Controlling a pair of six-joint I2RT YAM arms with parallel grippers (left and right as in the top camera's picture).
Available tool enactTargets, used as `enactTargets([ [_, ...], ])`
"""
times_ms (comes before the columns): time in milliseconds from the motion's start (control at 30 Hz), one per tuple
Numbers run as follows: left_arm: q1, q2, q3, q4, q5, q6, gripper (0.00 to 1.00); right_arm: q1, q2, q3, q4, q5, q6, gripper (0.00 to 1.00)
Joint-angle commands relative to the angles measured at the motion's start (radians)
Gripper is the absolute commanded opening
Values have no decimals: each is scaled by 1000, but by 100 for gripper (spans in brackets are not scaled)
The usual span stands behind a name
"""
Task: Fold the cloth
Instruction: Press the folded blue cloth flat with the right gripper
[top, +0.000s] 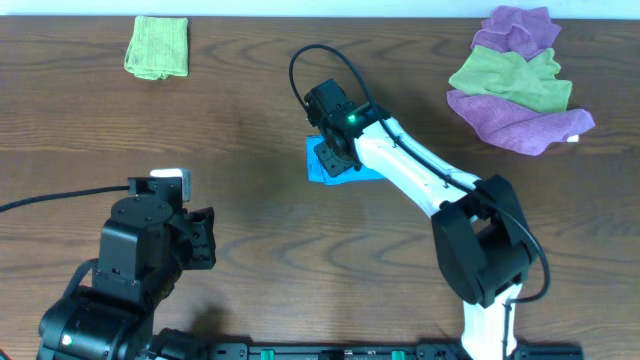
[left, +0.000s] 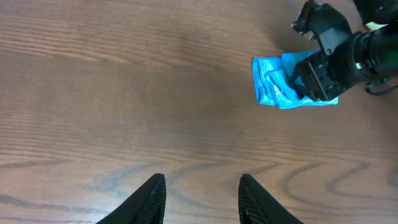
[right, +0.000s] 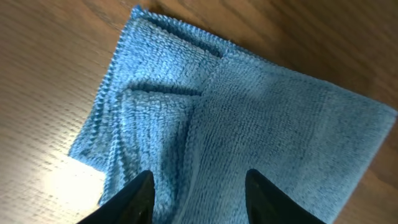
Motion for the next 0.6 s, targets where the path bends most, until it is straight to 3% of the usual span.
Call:
enactTargets([
  [0,4,0,-2,0,4,-4,40,-4,22,16,6,28,7,38],
  [133,4,0,-2,1,4,-4,40,-4,39,16,11,28,7,25],
  [233,4,0,-2,1,4,-4,40,-4,48,16,13,28,7,2],
  [567,4,0,-2,6,4,-4,40,18,48,71,38,-70,16,1],
])
